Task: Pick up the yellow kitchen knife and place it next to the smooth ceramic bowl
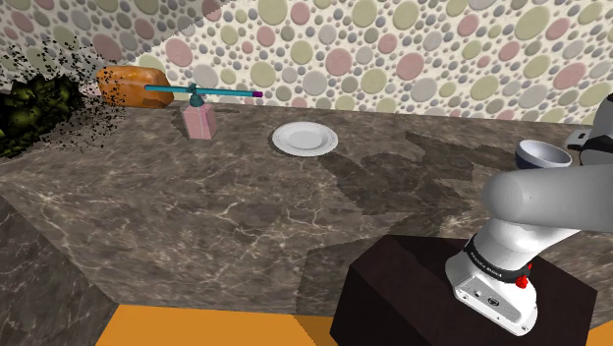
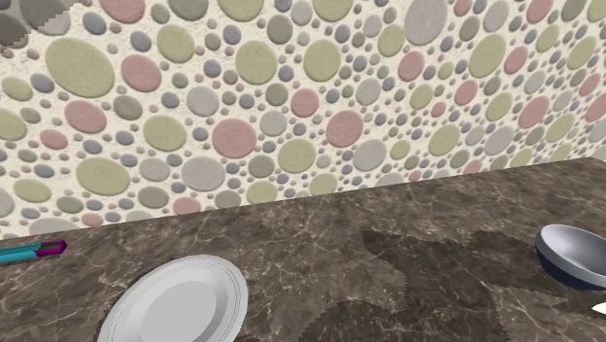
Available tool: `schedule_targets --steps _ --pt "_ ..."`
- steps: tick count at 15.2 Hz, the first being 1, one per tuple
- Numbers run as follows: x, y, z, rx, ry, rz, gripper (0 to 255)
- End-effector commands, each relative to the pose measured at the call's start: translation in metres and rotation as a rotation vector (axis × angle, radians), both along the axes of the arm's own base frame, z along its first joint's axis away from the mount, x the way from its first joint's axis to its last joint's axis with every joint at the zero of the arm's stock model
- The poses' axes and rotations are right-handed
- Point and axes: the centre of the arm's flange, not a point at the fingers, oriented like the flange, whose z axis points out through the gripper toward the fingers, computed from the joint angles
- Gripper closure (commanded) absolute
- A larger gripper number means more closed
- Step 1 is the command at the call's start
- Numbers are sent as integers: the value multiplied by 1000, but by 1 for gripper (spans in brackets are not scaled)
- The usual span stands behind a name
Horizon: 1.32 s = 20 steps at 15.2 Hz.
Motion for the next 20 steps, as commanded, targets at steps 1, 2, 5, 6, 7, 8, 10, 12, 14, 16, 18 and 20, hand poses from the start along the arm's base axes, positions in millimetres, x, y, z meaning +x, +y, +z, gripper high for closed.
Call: schedule_targets --steps 1,2,5,6,7,8,10,12,14,16,18,20 --pt "0 0 0 0 0 0 255" --pt "0 0 0 0 0 0 255" --pt "0 0 0 0 0 0 0" --pt "0 0 0 0 0 0 0" --pt "0 0 0 0 0 0 0" --pt "0 0 0 0 0 0 0" --pt "8 11 23 0 0 0 0" --pt "15 21 43 0 0 0 0" --pt "15 21 43 0 0 0 0" --pt "15 21 43 0 0 0 0" --pt "15 21 43 0 0 0 0" --pt "15 21 43 0 0 0 0"
